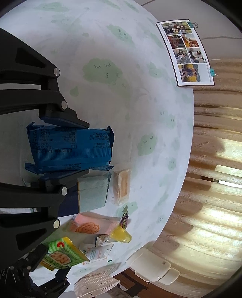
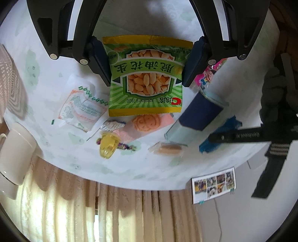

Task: Organize snacks
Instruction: 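Lift the peanut bag with the right tool and carry it into the white basket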

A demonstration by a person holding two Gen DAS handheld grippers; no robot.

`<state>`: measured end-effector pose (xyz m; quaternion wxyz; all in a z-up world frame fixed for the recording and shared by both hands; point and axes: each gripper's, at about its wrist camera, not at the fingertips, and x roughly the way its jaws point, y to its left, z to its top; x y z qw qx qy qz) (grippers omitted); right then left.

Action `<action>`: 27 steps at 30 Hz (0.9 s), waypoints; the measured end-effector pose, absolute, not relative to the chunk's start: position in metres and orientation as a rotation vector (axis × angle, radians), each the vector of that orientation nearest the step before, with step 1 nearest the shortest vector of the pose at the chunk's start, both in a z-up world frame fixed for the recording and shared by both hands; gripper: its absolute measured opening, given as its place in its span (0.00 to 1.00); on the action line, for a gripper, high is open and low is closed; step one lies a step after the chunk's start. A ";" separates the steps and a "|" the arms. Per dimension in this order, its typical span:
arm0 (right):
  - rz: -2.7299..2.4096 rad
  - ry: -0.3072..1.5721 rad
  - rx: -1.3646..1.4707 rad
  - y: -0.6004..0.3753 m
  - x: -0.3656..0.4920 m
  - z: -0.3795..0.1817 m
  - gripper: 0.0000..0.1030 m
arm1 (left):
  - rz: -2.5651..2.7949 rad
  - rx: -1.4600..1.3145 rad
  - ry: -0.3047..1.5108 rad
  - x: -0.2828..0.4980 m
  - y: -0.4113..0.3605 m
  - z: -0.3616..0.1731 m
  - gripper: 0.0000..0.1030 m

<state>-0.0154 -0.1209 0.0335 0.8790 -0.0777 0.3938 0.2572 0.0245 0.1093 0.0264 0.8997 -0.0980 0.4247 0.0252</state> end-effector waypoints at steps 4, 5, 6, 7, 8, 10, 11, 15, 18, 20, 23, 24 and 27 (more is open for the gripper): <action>0.526 0.808 -0.144 -0.124 -0.018 0.037 0.72 | 0.056 -0.191 0.870 0.025 0.107 0.026 0.35; 0.522 0.806 -0.139 -0.125 -0.017 0.037 0.72 | 0.060 -0.188 0.868 0.024 0.106 0.026 0.35; 0.517 0.803 -0.133 -0.127 -0.017 0.037 0.72 | 0.065 -0.182 0.864 0.024 0.105 0.027 0.35; 0.512 0.801 -0.124 -0.128 -0.017 0.037 0.72 | 0.072 -0.173 0.857 0.023 0.102 0.027 0.35; 0.508 0.800 -0.116 -0.129 -0.016 0.037 0.72 | 0.075 -0.168 0.852 0.022 0.100 0.028 0.35; 0.500 0.799 -0.095 -0.133 -0.015 0.036 0.72 | 0.081 -0.159 0.844 0.021 0.097 0.029 0.35; 0.497 0.797 -0.087 -0.136 -0.014 0.036 0.72 | 0.085 -0.153 0.840 0.021 0.096 0.030 0.35; 0.480 0.781 -0.055 -0.143 -0.013 0.039 0.72 | 0.097 -0.142 0.833 0.019 0.090 0.031 0.35; 0.459 0.759 -0.021 -0.153 -0.012 0.044 0.72 | 0.099 -0.132 0.830 0.018 0.084 0.032 0.35; 0.444 0.747 0.000 -0.160 -0.011 0.047 0.72 | 0.094 -0.120 0.830 0.017 0.078 0.033 0.35; 0.407 0.723 0.038 -0.175 -0.009 0.053 0.72 | 0.086 -0.103 0.828 0.016 0.067 0.034 0.35; 0.394 0.715 0.055 -0.182 -0.009 0.055 0.72 | 0.082 -0.096 0.829 0.016 0.063 0.035 0.35; 0.354 0.689 0.095 -0.201 -0.007 0.062 0.72 | 0.069 -0.080 0.831 0.017 0.052 0.036 0.35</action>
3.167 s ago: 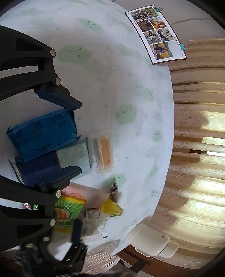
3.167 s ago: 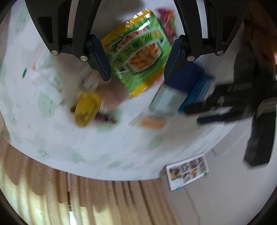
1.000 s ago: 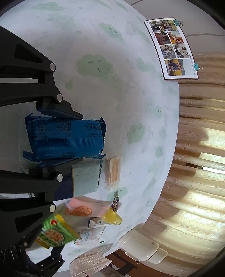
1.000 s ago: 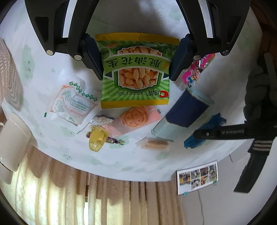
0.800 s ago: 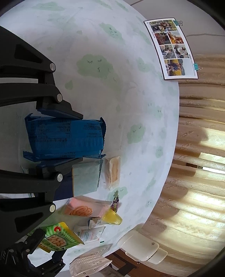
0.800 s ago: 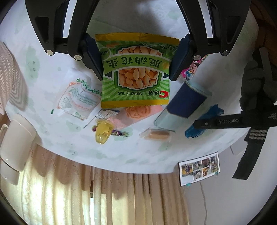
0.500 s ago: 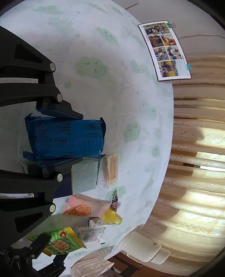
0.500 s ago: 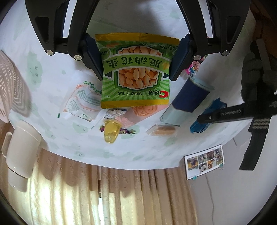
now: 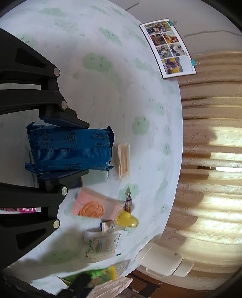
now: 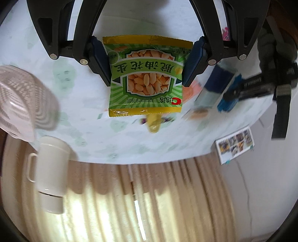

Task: Organize snacks
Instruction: 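Lift the peanut bag with the right tool and carry it into the white basket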

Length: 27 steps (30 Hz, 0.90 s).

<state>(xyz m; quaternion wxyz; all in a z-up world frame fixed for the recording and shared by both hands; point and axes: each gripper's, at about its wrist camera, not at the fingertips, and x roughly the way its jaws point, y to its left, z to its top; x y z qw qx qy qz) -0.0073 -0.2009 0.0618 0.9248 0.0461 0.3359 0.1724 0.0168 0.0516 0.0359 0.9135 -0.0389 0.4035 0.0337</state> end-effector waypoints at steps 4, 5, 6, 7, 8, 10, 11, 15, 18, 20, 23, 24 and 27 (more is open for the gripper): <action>0.301 0.655 0.140 -0.226 -0.006 0.069 0.72 | 0.050 -0.056 0.834 0.018 0.035 0.037 0.35; 0.292 0.649 0.148 -0.231 -0.007 0.071 0.72 | 0.045 -0.051 0.835 0.018 0.032 0.037 0.35; 0.280 0.640 0.159 -0.237 -0.006 0.073 0.72 | 0.039 -0.044 0.835 0.018 0.028 0.037 0.35; 0.265 0.630 0.172 -0.244 -0.007 0.075 0.72 | 0.033 -0.038 0.836 0.018 0.023 0.038 0.35; 0.248 0.620 0.183 -0.252 -0.007 0.077 0.72 | 0.028 -0.033 0.836 0.018 0.020 0.038 0.35; 0.219 0.602 0.197 -0.263 -0.006 0.080 0.72 | 0.015 -0.021 0.837 0.018 0.013 0.039 0.35; 0.201 0.592 0.205 -0.270 -0.007 0.082 0.72 | 0.010 -0.016 0.837 0.018 0.010 0.039 0.35; 0.120 0.553 0.242 -0.302 -0.004 0.092 0.72 | -0.014 0.005 0.836 0.019 -0.005 0.042 0.35; 0.044 0.526 0.277 -0.330 -0.002 0.098 0.72 | -0.026 0.018 0.834 0.019 -0.014 0.044 0.35; -0.005 0.513 0.295 -0.347 0.000 0.100 0.72 | -0.034 0.024 0.835 0.020 -0.020 0.045 0.35; -0.073 0.504 0.312 -0.368 0.005 0.101 0.73 | -0.043 0.036 0.836 0.021 -0.029 0.047 0.35; -0.089 0.504 0.318 -0.375 0.007 0.100 0.73 | -0.046 0.039 0.837 0.021 -0.031 0.047 0.35; -0.123 0.511 0.334 -0.389 0.013 0.097 0.73 | -0.057 0.051 0.842 0.022 -0.040 0.047 0.35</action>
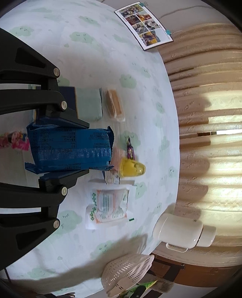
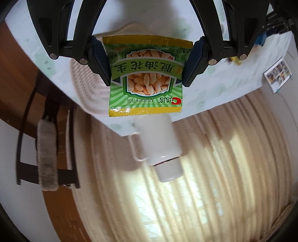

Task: Organize snacks
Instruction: 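Lift the peanut bag with the right tool and carry it into the white basket, then carry the blue wafer pack with the left tool and drop it into the basket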

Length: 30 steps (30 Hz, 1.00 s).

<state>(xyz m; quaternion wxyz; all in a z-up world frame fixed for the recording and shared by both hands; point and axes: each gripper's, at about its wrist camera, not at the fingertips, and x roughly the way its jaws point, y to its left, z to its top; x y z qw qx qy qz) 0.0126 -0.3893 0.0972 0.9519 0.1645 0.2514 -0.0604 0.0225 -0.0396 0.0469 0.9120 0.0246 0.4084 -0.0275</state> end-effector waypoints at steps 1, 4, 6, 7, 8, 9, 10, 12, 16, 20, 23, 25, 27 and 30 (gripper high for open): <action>-0.130 0.515 0.335 -0.392 0.014 0.096 0.74 | -0.062 0.054 0.845 0.023 -0.042 0.047 0.35; -0.157 0.524 0.346 -0.404 0.017 0.090 0.76 | -0.072 0.062 0.848 0.025 -0.050 0.048 0.35; -0.152 0.532 0.366 -0.412 0.020 0.087 0.77 | -0.078 0.067 0.849 0.026 -0.054 0.049 0.35; -0.152 0.531 0.374 -0.415 0.020 0.086 0.78 | -0.084 0.070 0.849 0.027 -0.057 0.050 0.35; -0.148 0.530 0.384 -0.417 0.019 0.085 0.78 | -0.089 0.073 0.849 0.028 -0.060 0.050 0.35; -0.145 0.529 0.392 -0.418 0.019 0.083 0.79 | -0.094 0.076 0.849 0.028 -0.063 0.051 0.35; -0.144 0.529 0.398 -0.418 0.019 0.082 0.79 | -0.104 0.083 0.848 0.029 -0.068 0.053 0.35; -0.145 0.528 0.403 -0.419 0.018 0.081 0.79 | -0.118 0.095 0.846 0.031 -0.076 0.055 0.35; -0.172 0.511 0.410 -0.422 0.012 0.081 0.79 | -0.174 0.125 0.842 0.035 -0.099 0.062 0.35; -0.212 0.490 0.415 -0.425 0.006 0.082 0.79 | -0.247 0.140 0.838 0.042 -0.126 0.071 0.35; -0.225 0.486 0.412 -0.426 0.003 0.083 0.79 | -0.327 0.132 0.836 0.050 -0.151 0.079 0.35; -0.242 0.471 0.393 -0.424 0.000 0.085 0.79 | -0.367 0.129 0.829 0.055 -0.166 0.082 0.35; -0.246 0.451 0.390 -0.423 -0.002 0.088 0.79 | -0.392 0.128 0.826 0.059 -0.180 0.085 0.35; -0.247 0.425 0.401 -0.425 -0.007 0.092 0.79 | -0.443 0.121 0.821 0.068 -0.202 0.091 0.35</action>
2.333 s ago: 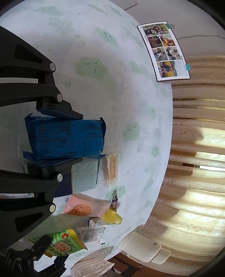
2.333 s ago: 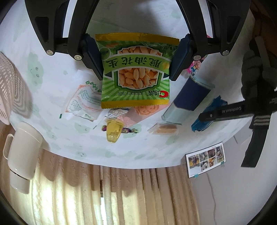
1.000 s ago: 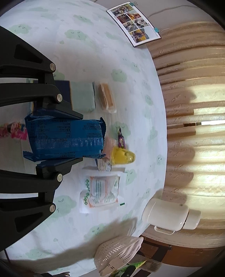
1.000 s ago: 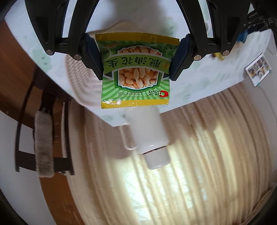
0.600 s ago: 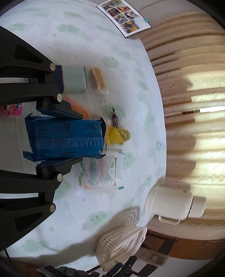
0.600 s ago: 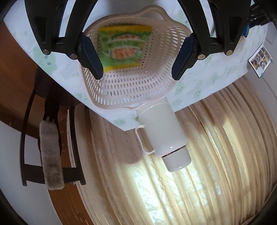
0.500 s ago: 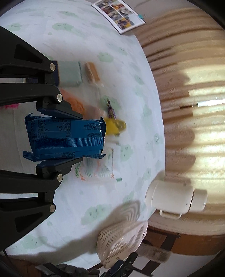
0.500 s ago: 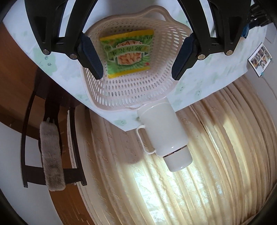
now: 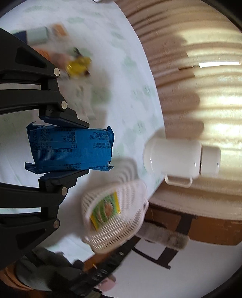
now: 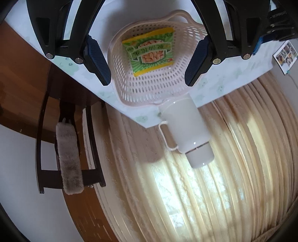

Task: Organize snacks
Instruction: 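Carry the blue wafer pack with the left tool and drop it into the basket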

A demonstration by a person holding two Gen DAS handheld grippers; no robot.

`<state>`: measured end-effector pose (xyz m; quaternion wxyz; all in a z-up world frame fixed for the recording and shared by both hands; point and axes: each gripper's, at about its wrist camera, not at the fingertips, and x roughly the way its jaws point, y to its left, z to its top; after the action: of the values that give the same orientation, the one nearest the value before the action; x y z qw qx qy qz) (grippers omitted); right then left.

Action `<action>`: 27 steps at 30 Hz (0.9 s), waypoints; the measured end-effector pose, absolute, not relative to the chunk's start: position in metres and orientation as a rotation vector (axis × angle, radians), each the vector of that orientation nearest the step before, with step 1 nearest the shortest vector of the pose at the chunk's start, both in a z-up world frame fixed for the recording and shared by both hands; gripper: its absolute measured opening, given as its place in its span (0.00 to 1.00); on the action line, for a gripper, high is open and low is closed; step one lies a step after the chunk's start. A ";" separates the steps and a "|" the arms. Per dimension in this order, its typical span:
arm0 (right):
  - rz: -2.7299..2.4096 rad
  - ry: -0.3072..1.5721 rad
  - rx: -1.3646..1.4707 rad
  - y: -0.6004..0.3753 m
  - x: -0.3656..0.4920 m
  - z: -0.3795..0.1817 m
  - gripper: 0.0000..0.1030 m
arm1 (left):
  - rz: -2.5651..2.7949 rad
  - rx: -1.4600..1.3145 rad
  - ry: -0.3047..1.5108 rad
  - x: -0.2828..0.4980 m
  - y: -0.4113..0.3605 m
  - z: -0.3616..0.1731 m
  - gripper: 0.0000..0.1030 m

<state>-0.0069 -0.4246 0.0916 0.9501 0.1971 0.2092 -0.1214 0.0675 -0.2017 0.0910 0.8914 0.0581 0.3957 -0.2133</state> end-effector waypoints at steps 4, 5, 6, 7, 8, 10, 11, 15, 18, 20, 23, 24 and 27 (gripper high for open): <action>-0.274 0.408 0.421 -0.429 -0.011 0.093 0.79 | -0.513 0.115 0.815 0.078 -0.233 0.095 0.35; -0.282 0.406 0.428 -0.431 -0.012 0.094 0.79 | -0.524 0.116 0.814 0.079 -0.239 0.095 0.35; -0.291 0.403 0.438 -0.434 -0.013 0.094 0.79 | -0.541 0.116 0.815 0.082 -0.247 0.095 0.35; -0.301 0.401 0.447 -0.436 -0.014 0.093 0.79 | -0.559 0.115 0.819 0.084 -0.255 0.095 0.35; -0.310 0.401 0.453 -0.438 -0.016 0.093 0.79 | -0.570 0.114 0.823 0.086 -0.260 0.095 0.35; -0.330 0.401 0.464 -0.442 -0.016 0.093 0.79 | -0.602 0.108 0.830 0.090 -0.274 0.094 0.35; -0.336 0.401 0.468 -0.443 -0.017 0.093 0.79 | -0.613 0.106 0.832 0.090 -0.277 0.094 0.35; -0.355 0.404 0.490 -0.447 -0.018 0.093 0.79 | -0.646 0.085 0.831 0.094 -0.294 0.093 0.38; -0.359 0.403 0.496 -0.448 -0.018 0.093 0.79 | -0.641 0.062 0.843 0.098 -0.299 0.090 0.50; -0.365 0.397 0.507 -0.451 -0.021 0.092 0.79 | -0.632 0.046 0.846 0.101 -0.296 0.089 0.60; -0.366 0.403 0.515 -0.452 -0.020 0.091 0.79 | -0.610 0.042 0.840 0.103 -0.290 0.089 0.61; -0.363 0.405 0.513 -0.451 -0.020 0.091 0.79 | -0.607 0.042 0.839 0.103 -0.288 0.090 0.61; -0.350 0.406 0.496 -0.446 -0.019 0.092 0.79 | -0.589 0.052 0.825 0.101 -0.284 0.092 0.61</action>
<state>-0.0186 -0.4461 0.0919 0.9341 0.2425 0.1983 -0.1714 0.1007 -0.2837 0.0923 0.8740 0.0251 0.3950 -0.2820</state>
